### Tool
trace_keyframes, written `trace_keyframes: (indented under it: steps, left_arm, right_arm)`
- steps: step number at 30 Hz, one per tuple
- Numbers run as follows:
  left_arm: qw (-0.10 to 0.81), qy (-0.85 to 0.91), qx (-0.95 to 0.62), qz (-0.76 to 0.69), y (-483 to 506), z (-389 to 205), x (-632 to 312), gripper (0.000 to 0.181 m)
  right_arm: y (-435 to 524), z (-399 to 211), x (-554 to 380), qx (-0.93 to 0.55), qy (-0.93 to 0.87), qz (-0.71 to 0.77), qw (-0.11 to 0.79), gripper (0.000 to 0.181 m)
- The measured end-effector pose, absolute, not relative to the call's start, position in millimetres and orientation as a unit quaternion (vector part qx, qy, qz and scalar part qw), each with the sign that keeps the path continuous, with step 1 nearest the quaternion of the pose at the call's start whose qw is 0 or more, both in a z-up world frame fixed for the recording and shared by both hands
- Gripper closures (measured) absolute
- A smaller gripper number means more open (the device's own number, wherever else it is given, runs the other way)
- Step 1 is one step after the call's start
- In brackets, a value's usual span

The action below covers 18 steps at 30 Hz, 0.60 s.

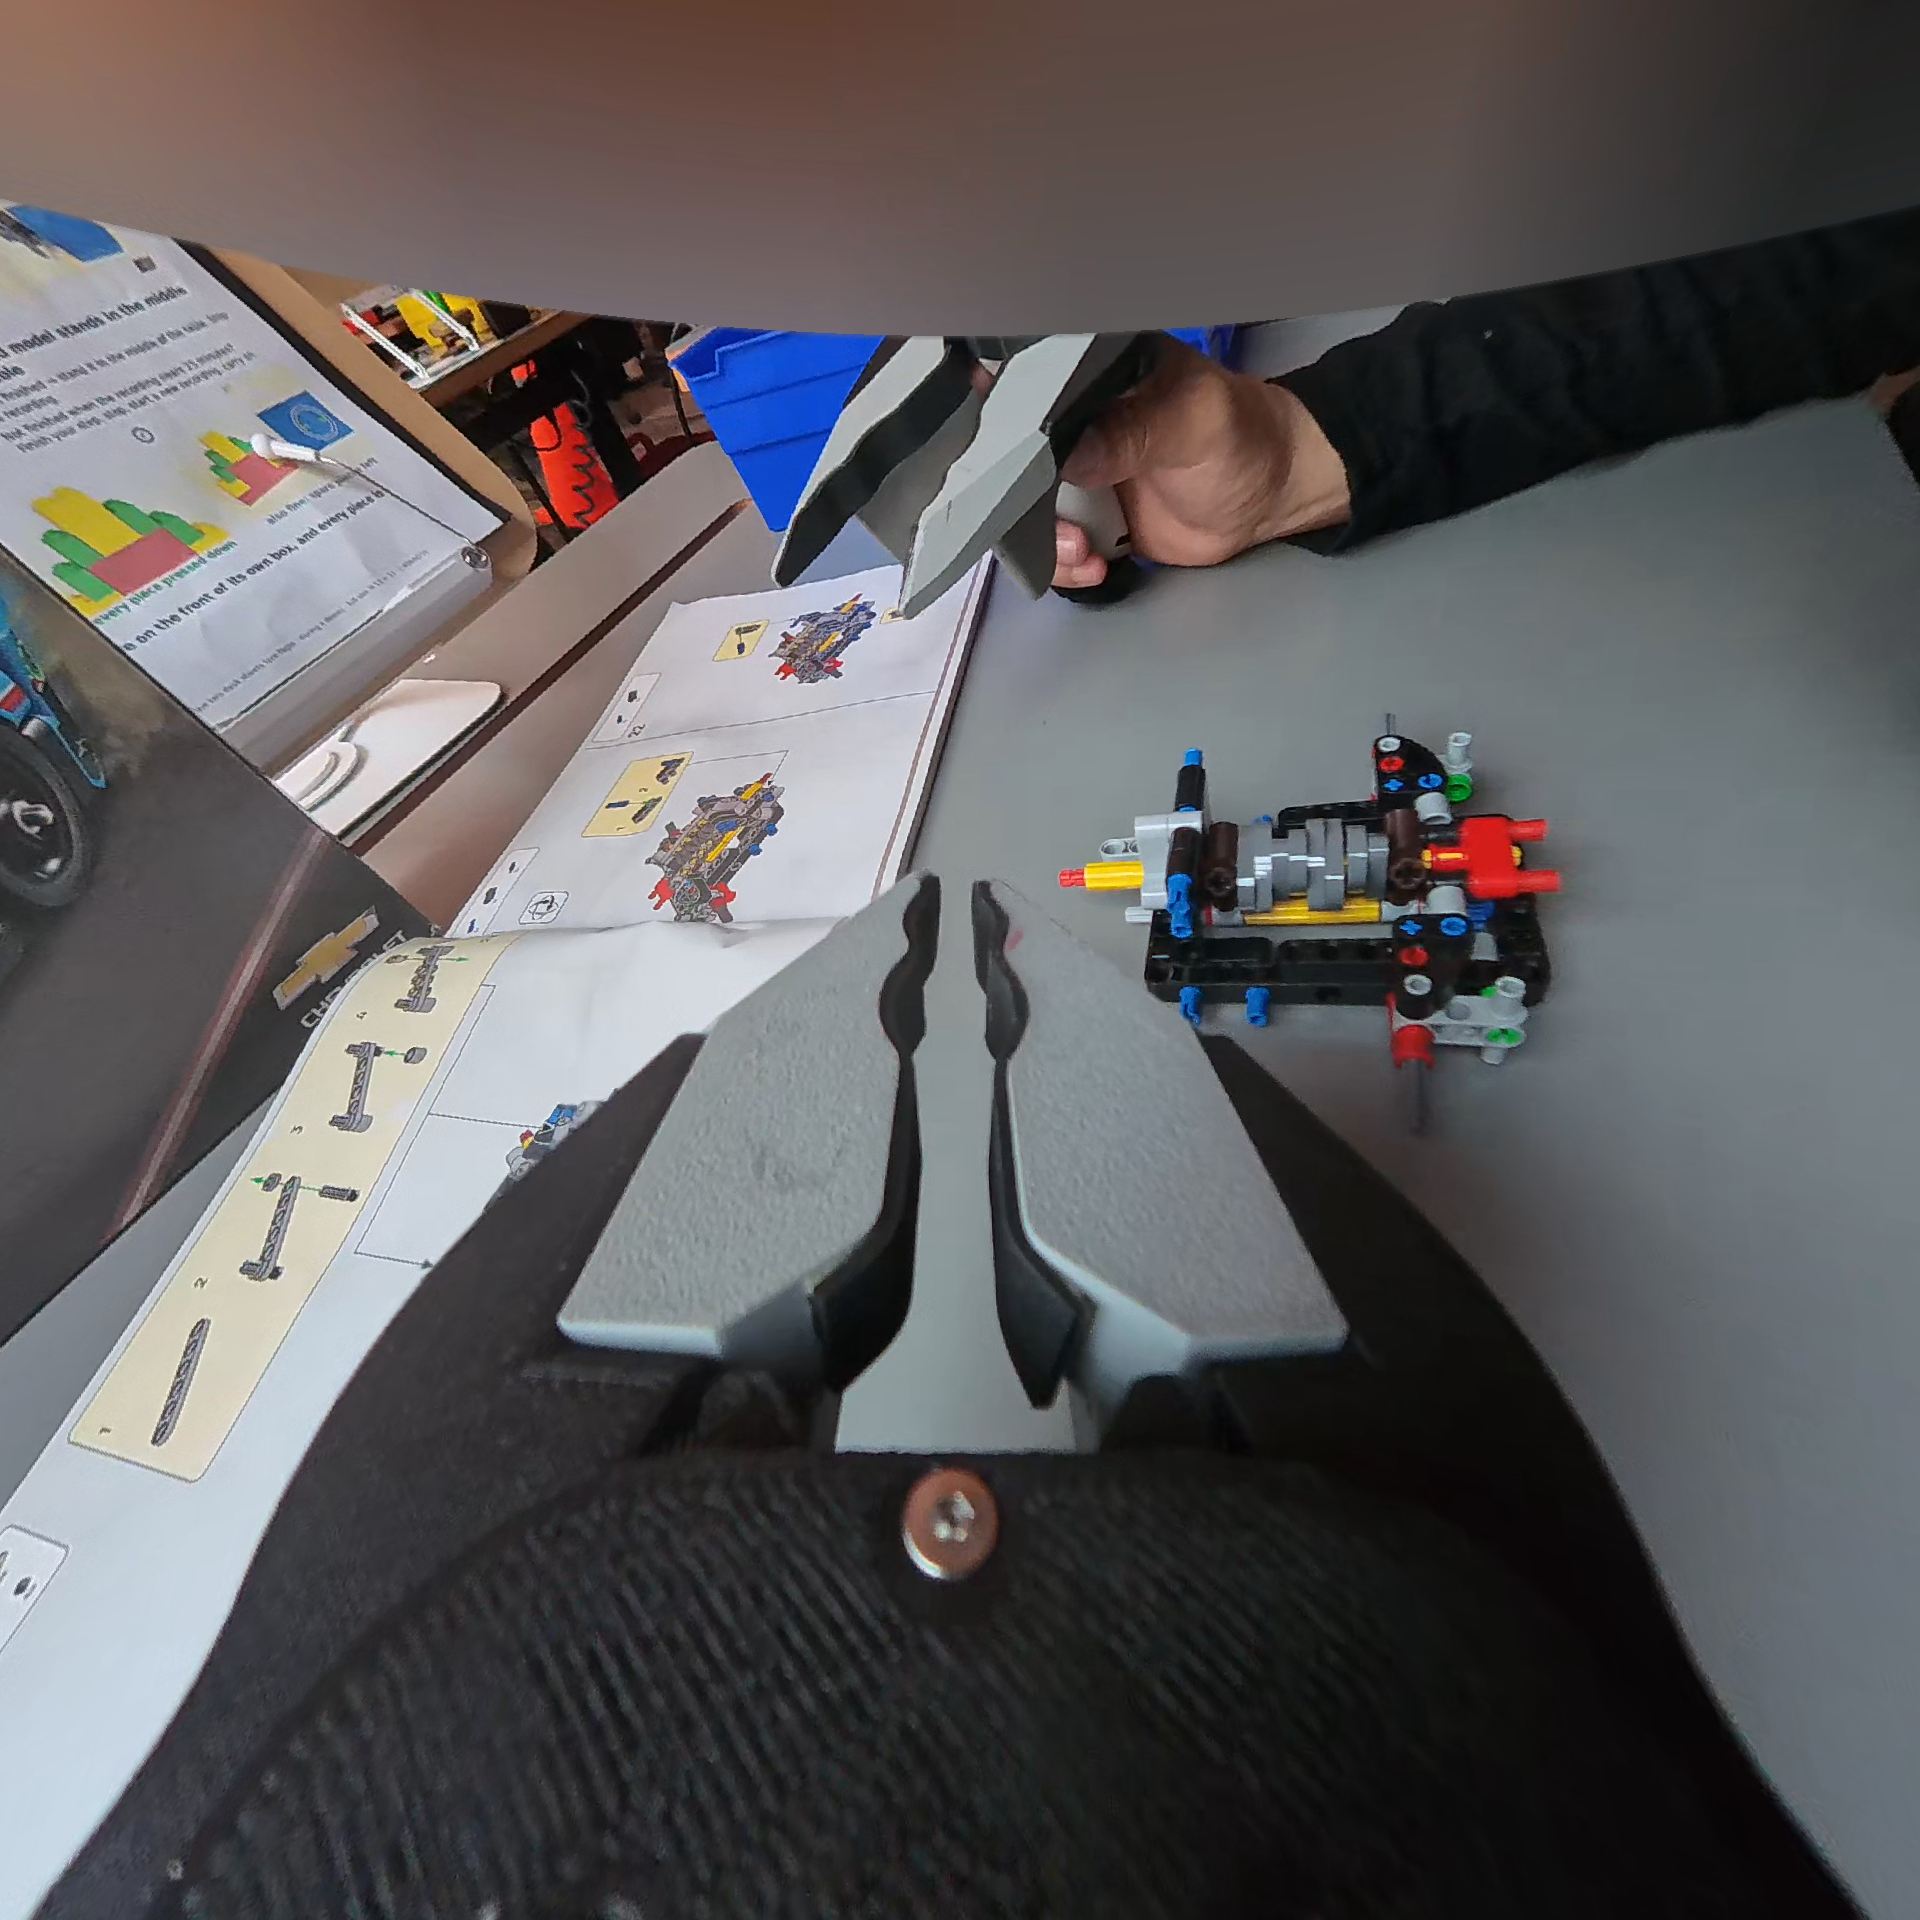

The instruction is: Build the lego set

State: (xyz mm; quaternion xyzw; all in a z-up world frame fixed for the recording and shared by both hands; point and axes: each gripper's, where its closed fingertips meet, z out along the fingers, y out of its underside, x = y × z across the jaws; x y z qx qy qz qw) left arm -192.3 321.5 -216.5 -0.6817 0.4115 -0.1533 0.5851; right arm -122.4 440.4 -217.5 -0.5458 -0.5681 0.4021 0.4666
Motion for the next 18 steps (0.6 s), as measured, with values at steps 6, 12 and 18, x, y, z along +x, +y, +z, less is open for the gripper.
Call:
trace_keyframes:
  steps: [6, 12, 18]
  left_arm:
    - [0.590, 0.388, -0.685, -0.177, 324.6, -212.5, -197.8, 0.178]
    - [0.602, 0.380, -0.681, -0.169, 325.4, -206.4, -200.3, 0.173]
    - [0.610, 0.384, -0.676, -0.150, 325.0, -203.8, -202.7, 0.175]
  right_arm:
    - [437.9, -218.6, -123.1, -0.542, -0.575, 0.401, 0.463, 0.128]
    - [435.1, -220.5, -123.6, -0.540, -0.582, 0.398, 0.460, 0.128]
    - [436.5, -221.8, -124.1, -0.544, -0.581, 0.395, 0.458, 0.118]
